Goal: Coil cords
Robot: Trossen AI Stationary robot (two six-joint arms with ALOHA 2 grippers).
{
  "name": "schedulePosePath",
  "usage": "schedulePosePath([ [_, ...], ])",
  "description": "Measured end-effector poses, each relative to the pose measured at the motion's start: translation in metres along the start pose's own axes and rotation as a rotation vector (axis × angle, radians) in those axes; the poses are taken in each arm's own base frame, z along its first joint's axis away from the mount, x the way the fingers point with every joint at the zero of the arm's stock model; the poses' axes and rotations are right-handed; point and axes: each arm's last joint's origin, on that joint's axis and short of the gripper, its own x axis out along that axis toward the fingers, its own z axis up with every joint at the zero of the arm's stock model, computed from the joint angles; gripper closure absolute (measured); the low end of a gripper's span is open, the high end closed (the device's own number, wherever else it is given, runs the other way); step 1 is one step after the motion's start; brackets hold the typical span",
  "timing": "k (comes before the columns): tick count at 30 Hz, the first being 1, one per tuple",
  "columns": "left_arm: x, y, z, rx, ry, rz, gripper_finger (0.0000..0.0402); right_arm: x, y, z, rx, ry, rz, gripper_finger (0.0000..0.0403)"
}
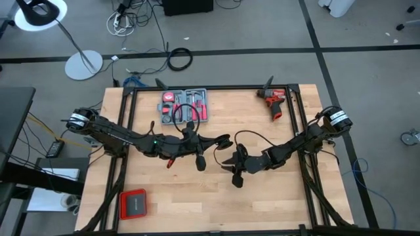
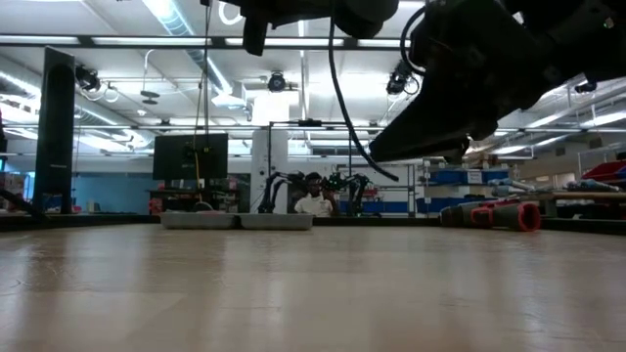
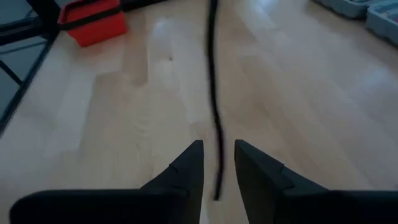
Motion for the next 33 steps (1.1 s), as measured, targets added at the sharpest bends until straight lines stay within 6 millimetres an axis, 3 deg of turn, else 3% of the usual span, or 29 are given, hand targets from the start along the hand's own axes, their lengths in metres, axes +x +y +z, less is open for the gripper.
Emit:
schedulePosePath([
  [13,0.0,-0.001,0.007,0.005,-0.061,-0.004,0.0402,0.002,-0.003,0.004,-0.019,-0.031,-0.017,0.0318],
  [18,0.0,-0.001,0.006,0.009,-0.055,-0.003,0.0402,0.002,-0.003,0.004,-0.023,-0.031,-0.018,0.0342],
  [22,0.0,-0.001,0.005,0.012,-0.05,-0.003,0.0402,0.002,-0.003,0.004,-0.029,-0.028,-0.013,0.0389],
  [33,0.0,-0.001,0.003,0.019,-0.032,-0.003,0.0402,-0.003,-0.011,-0.003,-0.001,0.068,-0.118,0.0399],
])
